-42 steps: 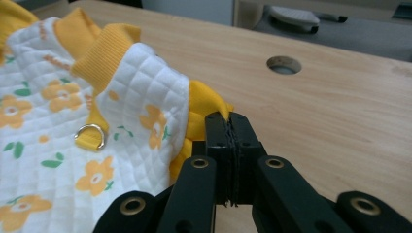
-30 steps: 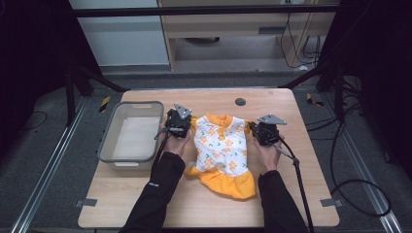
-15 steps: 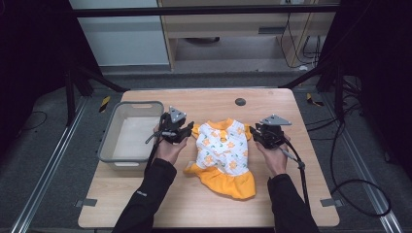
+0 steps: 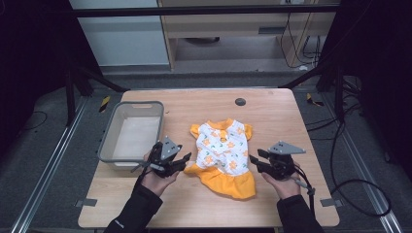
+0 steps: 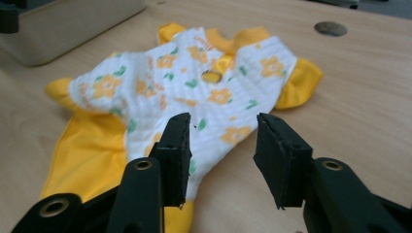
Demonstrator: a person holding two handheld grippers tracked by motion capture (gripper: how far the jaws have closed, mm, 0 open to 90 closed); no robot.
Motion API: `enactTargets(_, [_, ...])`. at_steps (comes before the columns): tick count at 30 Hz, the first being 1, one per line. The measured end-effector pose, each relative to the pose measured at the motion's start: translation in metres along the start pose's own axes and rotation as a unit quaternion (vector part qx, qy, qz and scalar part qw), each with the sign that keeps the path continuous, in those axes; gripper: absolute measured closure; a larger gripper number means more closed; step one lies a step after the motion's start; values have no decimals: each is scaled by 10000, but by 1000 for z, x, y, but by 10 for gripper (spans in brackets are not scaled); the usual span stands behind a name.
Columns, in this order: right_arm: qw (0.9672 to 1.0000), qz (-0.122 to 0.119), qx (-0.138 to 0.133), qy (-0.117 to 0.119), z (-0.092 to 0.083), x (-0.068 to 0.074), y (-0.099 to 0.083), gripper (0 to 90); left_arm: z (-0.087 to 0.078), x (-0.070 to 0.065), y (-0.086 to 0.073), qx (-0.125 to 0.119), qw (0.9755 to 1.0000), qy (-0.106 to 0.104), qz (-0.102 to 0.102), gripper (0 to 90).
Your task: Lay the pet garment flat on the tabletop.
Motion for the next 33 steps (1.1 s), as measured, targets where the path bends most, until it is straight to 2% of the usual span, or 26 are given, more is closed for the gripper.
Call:
enactTargets(4, [9998,55,129,165,-7,12,-19,523,1,-10,-21,110,9999,-75,46,482])
enactTargets(7, [9994,99,217,254,-8,18,-30,507,5,-15,-31,160,9998,-115,8,464])
enactTargets(9, [9991,80,293,313,-6,20,-36,490,8,-20,-35,159,9997,-174,7,451])
enactTargets(12, [9983,89,451,355,-2,24,-48,476,13,-24,-39,215,9995,-218,109,434])
enactTargets(15, [9974,78,597,387,0,28,-59,465,20,-25,-43,284,9992,-247,97,427])
enactTargets(18, [9970,62,676,383,3,30,-64,468,29,-26,-49,407,9988,-221,167,446])
enactTargets(20, [9964,38,753,375,5,30,-68,486,33,-26,-51,467,9983,-178,296,459])
enactTargets(23, [9951,69,883,429,7,31,-73,533,37,-30,-54,555,9974,-243,380,547])
enactTargets(26, [9930,121,1045,531,8,33,-77,668,36,-35,-53,595,9970,-319,368,723])
enactTargets(29, [9920,168,1022,726,3,36,-73,856,31,-36,-49,625,9968,-363,352,852])
enactTargets(31, [9919,215,929,835,-2,37,-67,865,24,-37,-42,568,9970,-433,288,862])
enactTargets(33, [9933,209,791,818,-9,36,-60,869,16,-36,-31,425,9977,-504,169,865])
Point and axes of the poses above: each handheld gripper's, and its own axes: z roughly forward along the jaws, y roughly out of its top, x roughly to its left, the point moved 10 cm from there along z, roughly forward along the jaws, and after that the axes turned 6 degrees about y, right-handed, at the moved point
